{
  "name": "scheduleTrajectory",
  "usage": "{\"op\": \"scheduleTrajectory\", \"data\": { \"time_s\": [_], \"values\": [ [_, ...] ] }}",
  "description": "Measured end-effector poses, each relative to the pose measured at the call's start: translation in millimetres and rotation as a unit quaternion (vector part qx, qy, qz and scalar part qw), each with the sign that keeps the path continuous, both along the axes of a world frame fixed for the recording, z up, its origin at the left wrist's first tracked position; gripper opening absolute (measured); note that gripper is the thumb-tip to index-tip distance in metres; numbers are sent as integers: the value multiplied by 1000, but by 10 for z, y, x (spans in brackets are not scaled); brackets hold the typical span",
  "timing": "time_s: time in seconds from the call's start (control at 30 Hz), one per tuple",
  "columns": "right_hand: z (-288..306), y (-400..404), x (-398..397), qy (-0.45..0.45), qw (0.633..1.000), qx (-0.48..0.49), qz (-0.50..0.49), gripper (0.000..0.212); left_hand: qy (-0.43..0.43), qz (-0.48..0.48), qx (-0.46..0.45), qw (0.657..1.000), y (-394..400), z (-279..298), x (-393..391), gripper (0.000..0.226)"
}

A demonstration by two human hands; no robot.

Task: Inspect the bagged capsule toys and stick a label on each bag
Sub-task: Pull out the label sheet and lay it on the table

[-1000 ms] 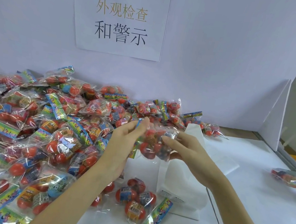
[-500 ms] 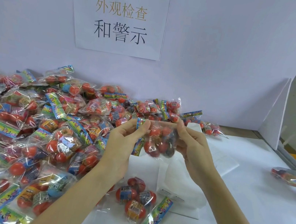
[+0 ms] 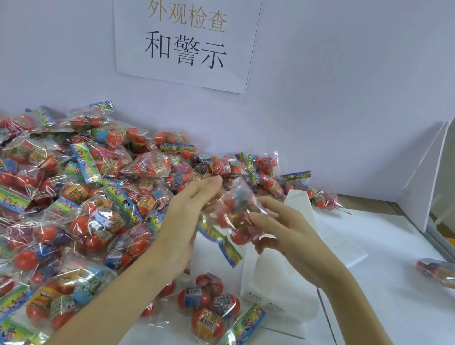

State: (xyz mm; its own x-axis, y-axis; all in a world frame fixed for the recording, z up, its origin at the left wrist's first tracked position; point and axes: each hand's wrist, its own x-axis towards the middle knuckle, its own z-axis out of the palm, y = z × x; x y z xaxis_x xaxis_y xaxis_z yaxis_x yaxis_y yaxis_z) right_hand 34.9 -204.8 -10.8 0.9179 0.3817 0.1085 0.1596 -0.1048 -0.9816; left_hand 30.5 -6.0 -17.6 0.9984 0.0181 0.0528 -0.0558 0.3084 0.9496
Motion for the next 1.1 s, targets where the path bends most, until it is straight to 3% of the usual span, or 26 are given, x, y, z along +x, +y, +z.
{"op": "scheduleTrajectory", "data": {
  "time_s": [0.1,0.17,0.23,0.37,0.57,0.73,0.87,0.97,1.03,1.1],
  "values": [
    [-3,15,-18,-38,999,-36,-11,30,-11,-17,51,998,16,15,-10,21],
    [2,43,-16,-54,997,-21,-48,25,-7,-5,11,1000,40,5,3,13],
    [3,70,-16,-71,994,-23,-77,36,-7,7,-12,1000,60,3,21,7],
    [-40,112,-20,-130,983,-69,-112,46,-28,9,-33,999,69,11,28,18],
    [-36,167,-52,-177,975,-19,-130,48,15,-8,-156,988,-1,8,35,18],
    [-53,143,-37,-219,966,-39,-132,50,-53,-11,-121,991,-28,-4,9,14],
    [-66,110,2,-169,975,-8,-147,27,-128,-4,-62,990,-15,-46,19,17],
    [-74,161,31,-114,974,9,-195,32,-183,-7,-23,983,-6,-74,24,20],
    [-78,162,47,-23,974,67,-215,36,-231,-3,51,972,18,-89,30,17],
    [-41,143,37,99,966,194,-141,40,-269,-7,148,952,45,-114,51,16]
  ]
}}
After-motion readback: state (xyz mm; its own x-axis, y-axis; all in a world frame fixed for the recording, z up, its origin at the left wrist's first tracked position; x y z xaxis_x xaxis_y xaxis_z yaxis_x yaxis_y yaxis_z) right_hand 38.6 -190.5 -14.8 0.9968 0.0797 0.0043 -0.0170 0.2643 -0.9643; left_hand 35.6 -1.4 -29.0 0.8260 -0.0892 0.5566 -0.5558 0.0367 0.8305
